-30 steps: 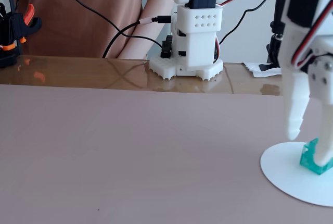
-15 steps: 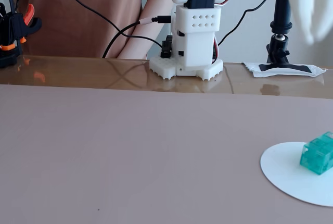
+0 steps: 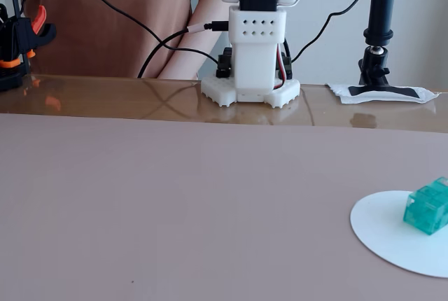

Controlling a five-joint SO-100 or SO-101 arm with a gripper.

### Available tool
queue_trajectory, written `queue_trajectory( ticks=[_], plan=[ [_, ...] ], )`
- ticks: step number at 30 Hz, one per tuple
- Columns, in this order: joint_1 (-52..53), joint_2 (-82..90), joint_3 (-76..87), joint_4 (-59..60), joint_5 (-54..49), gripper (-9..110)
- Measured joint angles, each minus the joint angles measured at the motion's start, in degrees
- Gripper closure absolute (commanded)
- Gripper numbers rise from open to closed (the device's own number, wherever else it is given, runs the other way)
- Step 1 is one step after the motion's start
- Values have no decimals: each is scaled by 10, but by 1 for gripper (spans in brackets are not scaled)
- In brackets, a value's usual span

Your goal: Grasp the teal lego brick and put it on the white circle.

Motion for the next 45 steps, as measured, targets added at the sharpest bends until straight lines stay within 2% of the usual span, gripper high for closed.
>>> queue_trajectory(
  ticks=[5,17,33,45],
  plan=[
    [32,171,143,-42,-40,102],
    [73,425,447,-91,-106,102],
    [76,439,621,-121,-91,102],
    [76,439,630,-121,-87,102]
  ],
)
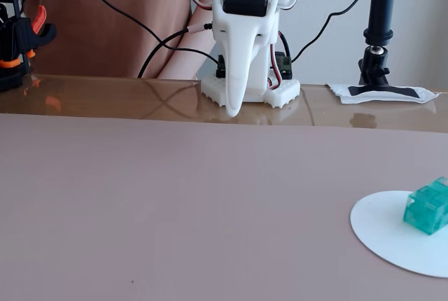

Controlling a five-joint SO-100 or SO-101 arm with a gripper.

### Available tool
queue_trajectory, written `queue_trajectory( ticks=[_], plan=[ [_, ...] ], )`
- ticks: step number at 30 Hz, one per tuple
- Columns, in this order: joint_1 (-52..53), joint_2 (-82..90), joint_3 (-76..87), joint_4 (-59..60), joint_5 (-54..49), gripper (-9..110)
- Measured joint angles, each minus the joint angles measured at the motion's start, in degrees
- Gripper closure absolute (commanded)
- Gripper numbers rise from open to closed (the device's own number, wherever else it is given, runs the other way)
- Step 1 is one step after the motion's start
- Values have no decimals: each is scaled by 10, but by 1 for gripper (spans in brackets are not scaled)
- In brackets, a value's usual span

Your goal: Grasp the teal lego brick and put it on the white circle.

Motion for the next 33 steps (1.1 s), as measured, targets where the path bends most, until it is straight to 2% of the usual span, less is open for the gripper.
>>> queue_trajectory(
  ticks=[33],
  plan=[
    [0,0,0,0,7,102]
  ],
)
